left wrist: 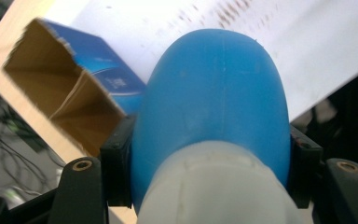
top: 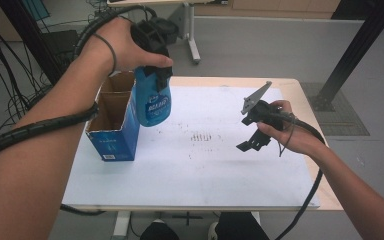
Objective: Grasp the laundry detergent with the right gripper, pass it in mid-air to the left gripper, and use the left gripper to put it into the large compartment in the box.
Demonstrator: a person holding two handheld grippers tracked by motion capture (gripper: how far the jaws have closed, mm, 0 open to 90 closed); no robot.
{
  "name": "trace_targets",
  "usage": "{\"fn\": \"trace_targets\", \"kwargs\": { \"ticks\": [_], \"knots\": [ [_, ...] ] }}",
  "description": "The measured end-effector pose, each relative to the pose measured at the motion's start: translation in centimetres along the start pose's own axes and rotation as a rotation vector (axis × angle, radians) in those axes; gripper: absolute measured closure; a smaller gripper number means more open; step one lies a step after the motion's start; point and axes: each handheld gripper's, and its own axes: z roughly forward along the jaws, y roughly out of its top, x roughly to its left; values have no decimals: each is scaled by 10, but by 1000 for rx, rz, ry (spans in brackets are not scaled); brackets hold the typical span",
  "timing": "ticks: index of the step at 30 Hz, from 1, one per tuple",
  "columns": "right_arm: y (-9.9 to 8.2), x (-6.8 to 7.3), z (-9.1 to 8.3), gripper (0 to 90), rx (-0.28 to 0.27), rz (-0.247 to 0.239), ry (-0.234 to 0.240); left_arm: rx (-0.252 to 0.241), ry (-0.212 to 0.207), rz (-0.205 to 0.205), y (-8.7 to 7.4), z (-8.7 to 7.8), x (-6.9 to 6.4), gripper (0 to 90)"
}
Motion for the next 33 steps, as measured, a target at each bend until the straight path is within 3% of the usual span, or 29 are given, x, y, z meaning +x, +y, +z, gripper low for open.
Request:
{"fn": "trace_targets", "kwargs": {
  "ticks": [2,5,10,12,15,20,22,27,31,33],
  "knots": [
    [-5,0,-11,54,2,22,-29,-15,1,-66,-2,-7,5,368],
    [-7,1,-18,55,2,21,-22,-3,15,-187,-5,-17,17,369],
    [-8,5,-27,58,36,14,-3,15,50,-338,-10,-35,42,369],
    [-7,7,-29,61,63,11,3,14,58,-389,-13,-40,50,369],
    [-6,7,-33,61,56,23,6,8,55,-461,-19,-46,65,369],
    [-2,11,-39,62,61,0,7,-1,67,-595,-28,-51,90,370],
    [-1,11,-38,61,69,-8,8,2,69,-607,-28,-51,93,369],
    [-3,10,-36,61,89,-25,19,-14,47,-689,-33,-45,113,370],
    [-6,6,-34,64,100,-21,17,-12,32,-723,-37,-38,122,370],
    [-8,4,-34,64,95,-16,17,-20,46,-741,-38,-34,127,370]
  ]
}}
